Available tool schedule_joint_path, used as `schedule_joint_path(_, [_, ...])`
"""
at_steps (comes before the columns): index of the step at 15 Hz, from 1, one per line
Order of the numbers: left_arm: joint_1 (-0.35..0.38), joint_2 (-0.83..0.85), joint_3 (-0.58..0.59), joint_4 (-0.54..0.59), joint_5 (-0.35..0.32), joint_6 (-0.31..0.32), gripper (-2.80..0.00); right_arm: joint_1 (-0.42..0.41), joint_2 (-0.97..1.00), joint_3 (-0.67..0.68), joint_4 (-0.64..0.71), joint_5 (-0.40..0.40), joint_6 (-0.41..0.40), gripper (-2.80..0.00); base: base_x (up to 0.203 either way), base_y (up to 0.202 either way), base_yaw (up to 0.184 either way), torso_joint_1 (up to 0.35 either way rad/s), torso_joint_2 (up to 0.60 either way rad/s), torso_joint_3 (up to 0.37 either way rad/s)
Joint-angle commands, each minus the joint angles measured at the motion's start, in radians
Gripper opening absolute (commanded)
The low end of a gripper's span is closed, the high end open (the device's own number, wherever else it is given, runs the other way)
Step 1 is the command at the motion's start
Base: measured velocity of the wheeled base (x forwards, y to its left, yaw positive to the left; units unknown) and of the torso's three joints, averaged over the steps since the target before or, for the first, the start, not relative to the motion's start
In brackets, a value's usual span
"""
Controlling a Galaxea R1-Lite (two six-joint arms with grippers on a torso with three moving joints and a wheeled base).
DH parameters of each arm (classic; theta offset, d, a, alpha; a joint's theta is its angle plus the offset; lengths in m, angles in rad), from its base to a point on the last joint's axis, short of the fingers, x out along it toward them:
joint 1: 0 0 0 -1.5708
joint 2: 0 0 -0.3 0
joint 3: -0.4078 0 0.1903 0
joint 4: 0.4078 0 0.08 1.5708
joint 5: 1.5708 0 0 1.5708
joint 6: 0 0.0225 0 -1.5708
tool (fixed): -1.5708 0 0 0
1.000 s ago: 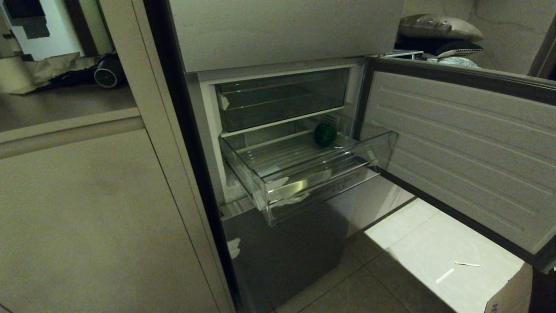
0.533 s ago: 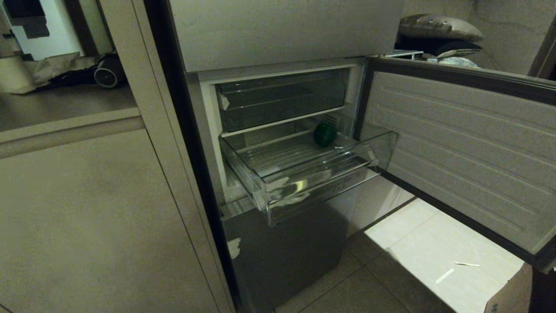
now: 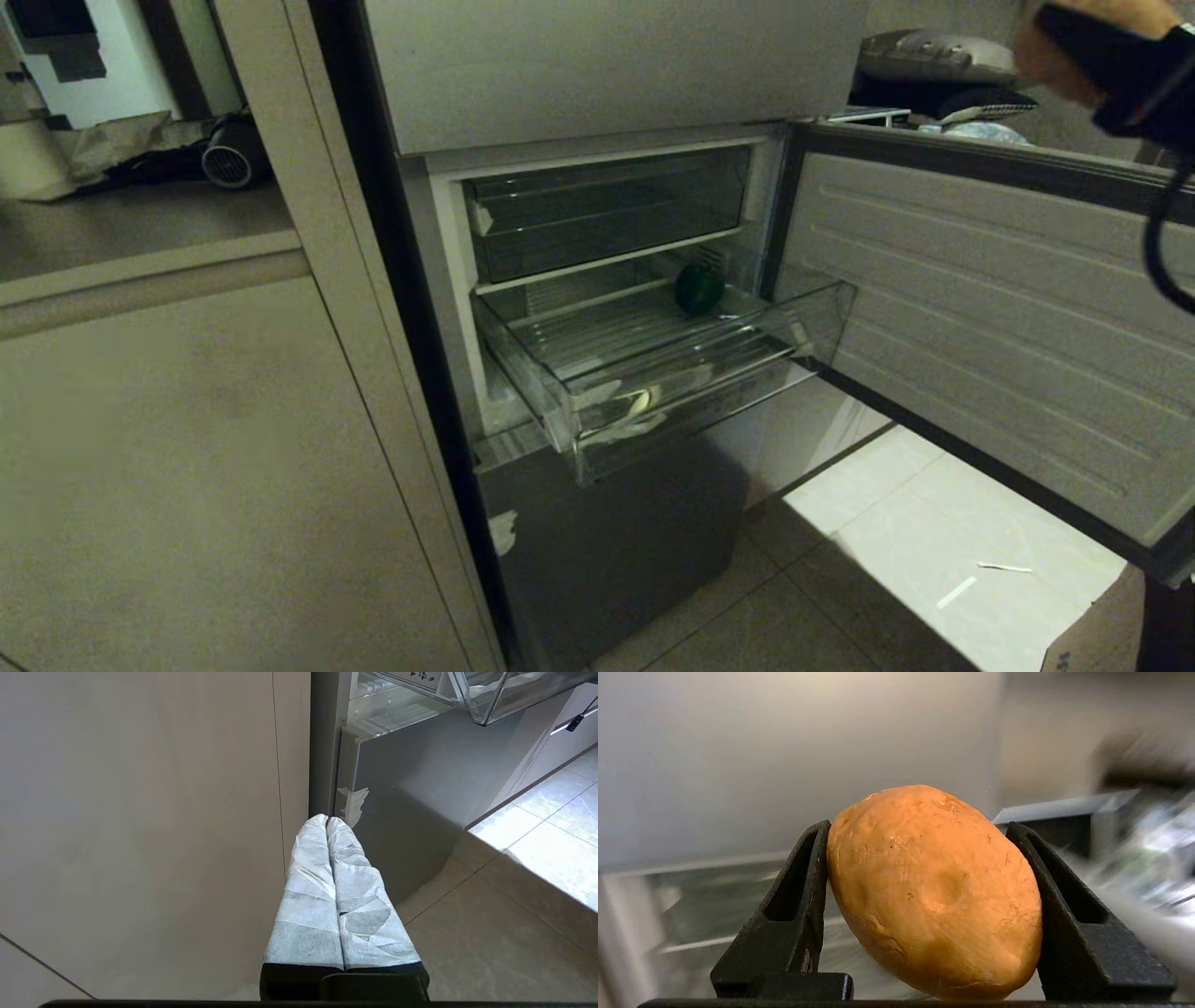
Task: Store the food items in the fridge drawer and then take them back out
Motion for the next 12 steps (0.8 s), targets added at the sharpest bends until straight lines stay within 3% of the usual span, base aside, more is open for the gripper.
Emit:
schedule_joint_path(1, [0.000,0.001,0.000,0.000,0.000,0.000,-2.80,0.047,0.244,-0.059,-0.014,0.000,0.073,-2.80,0.000,0.000,0.000,0.000,0.00,0.000])
schedule_joint_path(4, [0.000,0.001,0.000,0.000,0.000,0.000,-2.80,0.112,0.401,-0.174,-0.018,0.002,0.144,-2.80,0.000,0.000,0.000,0.000,0.00,0.000])
schedule_joint_path(8, [-0.001,0.001,0.000,0.001,0.000,0.000,-2.80,0.213,0.572,-0.340,-0.019,0.001,0.144,-2.80,0.000,0.000,0.000,0.000,0.00,0.000])
schedule_joint_path(12, [0.000,0.001,0.000,0.000,0.000,0.000,-2.80,0.280,0.688,-0.407,-0.017,-0.009,0.139,-2.80,0.000,0.000,0.000,0.000,0.00,0.000])
